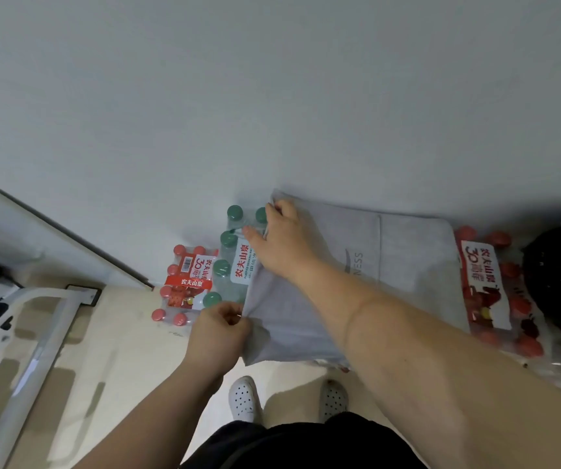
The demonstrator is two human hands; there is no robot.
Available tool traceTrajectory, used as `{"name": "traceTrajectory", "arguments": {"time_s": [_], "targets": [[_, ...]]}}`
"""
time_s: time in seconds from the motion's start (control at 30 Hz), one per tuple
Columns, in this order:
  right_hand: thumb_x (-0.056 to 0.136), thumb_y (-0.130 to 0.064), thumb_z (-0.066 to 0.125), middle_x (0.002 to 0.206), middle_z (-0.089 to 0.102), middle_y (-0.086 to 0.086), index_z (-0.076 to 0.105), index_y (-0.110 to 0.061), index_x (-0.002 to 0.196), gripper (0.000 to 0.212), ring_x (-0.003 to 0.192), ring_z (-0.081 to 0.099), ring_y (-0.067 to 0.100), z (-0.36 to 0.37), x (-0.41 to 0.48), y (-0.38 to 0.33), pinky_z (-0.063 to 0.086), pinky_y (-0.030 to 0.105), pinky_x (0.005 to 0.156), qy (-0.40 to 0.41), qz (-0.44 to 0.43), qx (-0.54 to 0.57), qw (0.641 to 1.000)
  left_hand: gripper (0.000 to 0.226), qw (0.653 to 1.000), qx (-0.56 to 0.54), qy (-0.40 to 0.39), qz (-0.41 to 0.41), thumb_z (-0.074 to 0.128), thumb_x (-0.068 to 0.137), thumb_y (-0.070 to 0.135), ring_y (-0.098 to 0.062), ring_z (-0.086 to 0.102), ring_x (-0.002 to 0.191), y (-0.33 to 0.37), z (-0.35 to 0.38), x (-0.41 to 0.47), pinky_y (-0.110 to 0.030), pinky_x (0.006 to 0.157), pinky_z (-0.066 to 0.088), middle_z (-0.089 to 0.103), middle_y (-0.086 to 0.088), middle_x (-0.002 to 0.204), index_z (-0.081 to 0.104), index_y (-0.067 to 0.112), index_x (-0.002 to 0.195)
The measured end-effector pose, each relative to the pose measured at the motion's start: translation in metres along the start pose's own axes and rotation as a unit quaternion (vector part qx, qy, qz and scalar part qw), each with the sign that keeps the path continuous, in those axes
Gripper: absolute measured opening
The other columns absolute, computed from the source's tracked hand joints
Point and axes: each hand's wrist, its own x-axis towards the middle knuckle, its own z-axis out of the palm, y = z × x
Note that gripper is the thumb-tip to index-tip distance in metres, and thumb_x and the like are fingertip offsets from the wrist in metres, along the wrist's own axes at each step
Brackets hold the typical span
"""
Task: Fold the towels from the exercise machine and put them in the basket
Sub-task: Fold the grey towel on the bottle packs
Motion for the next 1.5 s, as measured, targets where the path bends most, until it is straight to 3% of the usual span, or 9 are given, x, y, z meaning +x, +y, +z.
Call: {"name": "traceTrajectory", "arguments": {"time_s": [0.17, 0.43, 0.63, 0.77, 0.93, 1.07, 1.23, 1.4, 1.5], "targets": [[0.096, -0.061, 0.040, 0.157, 0.023, -0.001, 0.033, -0.012, 0.151, 0.073, 0.142, 0.028, 0.025, 0.034, 0.015, -0.043, 0.030, 0.045, 0.114, -0.030, -0.005, -0.093, 0.995, 0.011, 1.000, 0.005, -0.001, 0.009, 0.061, 0.086, 0.006, -0.034, 0.069, 0.072, -0.015, -0.050, 0.023, -0.050, 0.058, 0.060, 0.072, -0.009, 0.075, 0.069, 0.012, 0.080], [0.096, -0.062, 0.039, 0.157, 0.024, 0.001, 0.032, -0.011, 0.151, 0.076, 0.143, 0.026, 0.025, 0.086, 0.040, -0.092, 0.023, 0.050, 0.117, -0.034, -0.010, -0.118, 0.992, 0.008, 0.999, 0.020, -0.027, 0.018, 0.063, 0.085, 0.009, -0.034, 0.069, 0.067, -0.040, -0.110, 0.060, -0.052, 0.059, 0.059, 0.072, -0.004, 0.071, 0.068, 0.014, 0.080], [0.097, -0.061, 0.038, 0.161, 0.020, 0.003, 0.026, -0.025, 0.155, 0.070, 0.148, 0.016, 0.026, 0.085, 0.030, -0.078, 0.018, 0.047, 0.122, -0.015, -0.014, -0.114, 0.993, 0.005, 0.997, 0.024, -0.063, 0.032, 0.069, 0.082, 0.029, -0.024, 0.069, 0.075, -0.047, -0.120, 0.081, -0.042, 0.064, 0.060, 0.073, 0.004, 0.077, 0.066, 0.027, 0.085], [0.096, -0.062, 0.037, 0.161, 0.023, 0.007, 0.031, -0.027, 0.154, 0.068, 0.147, 0.020, 0.028, 0.058, 0.008, -0.037, 0.022, 0.046, 0.121, 0.043, 0.004, -0.123, 0.992, 0.010, 0.995, 0.062, -0.045, 0.070, 0.068, 0.083, 0.038, -0.017, 0.065, 0.084, -0.046, -0.112, 0.089, -0.030, 0.062, 0.050, 0.067, 0.009, 0.090, 0.061, 0.033, 0.088], [0.099, -0.058, 0.033, 0.166, 0.006, 0.009, 0.019, -0.018, 0.158, 0.073, 0.153, 0.004, 0.028, 0.005, -0.023, 0.040, 0.000, 0.047, 0.122, 0.060, 0.120, -0.174, 0.976, 0.017, 0.959, 0.126, 0.063, 0.245, 0.071, 0.081, 0.028, -0.009, 0.053, 0.074, -0.014, -0.086, 0.079, -0.023, 0.059, 0.037, 0.057, 0.005, 0.078, 0.057, 0.019, 0.087], [0.100, -0.061, 0.022, 0.166, -0.015, 0.003, -0.002, -0.021, 0.159, 0.076, 0.152, -0.015, 0.028, -0.024, -0.041, 0.088, -0.008, 0.052, 0.122, -0.012, 0.160, -0.261, 0.952, 0.022, 0.924, 0.166, 0.004, 0.344, 0.072, 0.081, 0.031, -0.013, 0.049, 0.068, 0.013, -0.044, 0.057, -0.026, 0.057, 0.036, 0.051, 0.005, 0.073, 0.054, 0.020, 0.085], [0.095, -0.069, 0.014, 0.165, -0.020, -0.002, -0.008, -0.026, 0.159, 0.080, 0.151, -0.022, 0.024, -0.034, -0.049, 0.118, -0.017, 0.049, 0.120, -0.028, 0.099, -0.284, 0.953, 0.028, 0.909, 0.236, -0.037, 0.341, 0.068, 0.082, 0.043, -0.017, 0.050, 0.068, 0.025, 0.020, 0.031, -0.032, 0.060, 0.041, 0.051, 0.006, 0.069, 0.050, 0.023, 0.074], [0.094, -0.069, 0.014, 0.166, -0.015, 0.003, -0.001, -0.022, 0.159, 0.081, 0.151, -0.021, 0.030, -0.036, -0.051, 0.122, -0.015, 0.057, 0.118, -0.016, 0.062, -0.273, 0.960, 0.031, 0.889, 0.326, 0.024, 0.320, 0.065, 0.079, 0.044, -0.022, 0.053, 0.068, 0.014, 0.060, 0.017, -0.033, 0.059, 0.045, 0.052, 0.005, 0.071, 0.043, 0.024, 0.070], [0.094, -0.069, 0.018, 0.166, -0.008, 0.010, 0.005, -0.024, 0.159, 0.080, 0.151, -0.017, 0.036, -0.039, -0.052, 0.118, -0.014, 0.062, 0.117, -0.014, 0.033, -0.272, 0.962, 0.030, 0.850, 0.388, 0.073, 0.349, 0.072, 0.072, 0.032, -0.027, 0.056, 0.059, 0.005, 0.068, 0.009, -0.031, 0.048, 0.043, 0.053, 0.002, 0.066, 0.043, 0.023, 0.067]]}}
